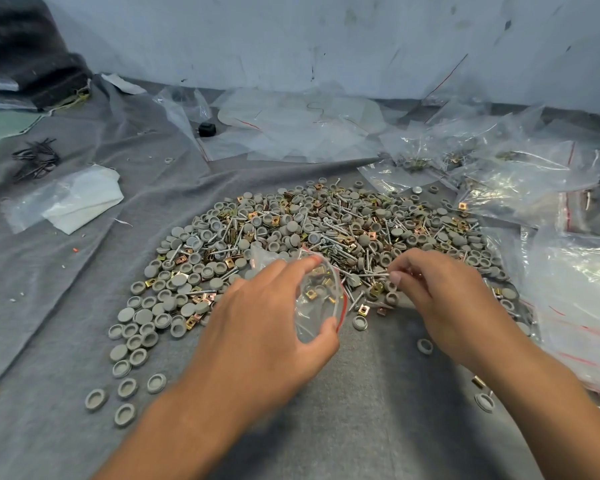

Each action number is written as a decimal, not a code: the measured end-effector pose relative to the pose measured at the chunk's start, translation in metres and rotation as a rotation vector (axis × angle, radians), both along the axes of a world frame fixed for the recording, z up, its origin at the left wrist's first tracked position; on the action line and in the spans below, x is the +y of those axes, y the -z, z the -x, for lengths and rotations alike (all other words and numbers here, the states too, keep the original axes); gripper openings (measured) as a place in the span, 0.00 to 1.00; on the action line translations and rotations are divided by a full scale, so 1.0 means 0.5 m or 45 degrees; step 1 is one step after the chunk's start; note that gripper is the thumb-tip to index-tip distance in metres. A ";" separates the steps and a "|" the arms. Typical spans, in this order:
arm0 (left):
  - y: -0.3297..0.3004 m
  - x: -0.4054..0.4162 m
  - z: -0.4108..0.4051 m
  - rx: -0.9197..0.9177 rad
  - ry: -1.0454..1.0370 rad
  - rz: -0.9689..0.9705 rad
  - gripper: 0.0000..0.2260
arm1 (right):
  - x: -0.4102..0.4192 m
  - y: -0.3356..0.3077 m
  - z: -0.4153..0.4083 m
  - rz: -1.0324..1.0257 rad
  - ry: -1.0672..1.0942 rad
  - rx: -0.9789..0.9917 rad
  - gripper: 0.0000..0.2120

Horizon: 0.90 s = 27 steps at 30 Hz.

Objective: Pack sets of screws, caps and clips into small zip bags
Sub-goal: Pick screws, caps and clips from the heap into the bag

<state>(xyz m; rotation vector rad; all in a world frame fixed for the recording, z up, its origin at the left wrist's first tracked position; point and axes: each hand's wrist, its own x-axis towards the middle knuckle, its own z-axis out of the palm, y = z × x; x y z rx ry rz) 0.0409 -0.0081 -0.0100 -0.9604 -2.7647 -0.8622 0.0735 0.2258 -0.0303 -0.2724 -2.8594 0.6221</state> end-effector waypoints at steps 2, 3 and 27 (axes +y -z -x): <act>-0.001 0.000 0.000 0.000 0.005 0.011 0.33 | -0.020 -0.015 -0.006 0.175 -0.075 0.192 0.04; 0.000 0.000 0.000 0.005 0.004 0.019 0.33 | -0.035 -0.026 -0.011 0.241 -0.145 0.307 0.06; -0.023 -0.022 0.010 -0.138 -0.103 -0.924 0.24 | 0.007 0.010 -0.002 -0.107 -0.066 -0.300 0.09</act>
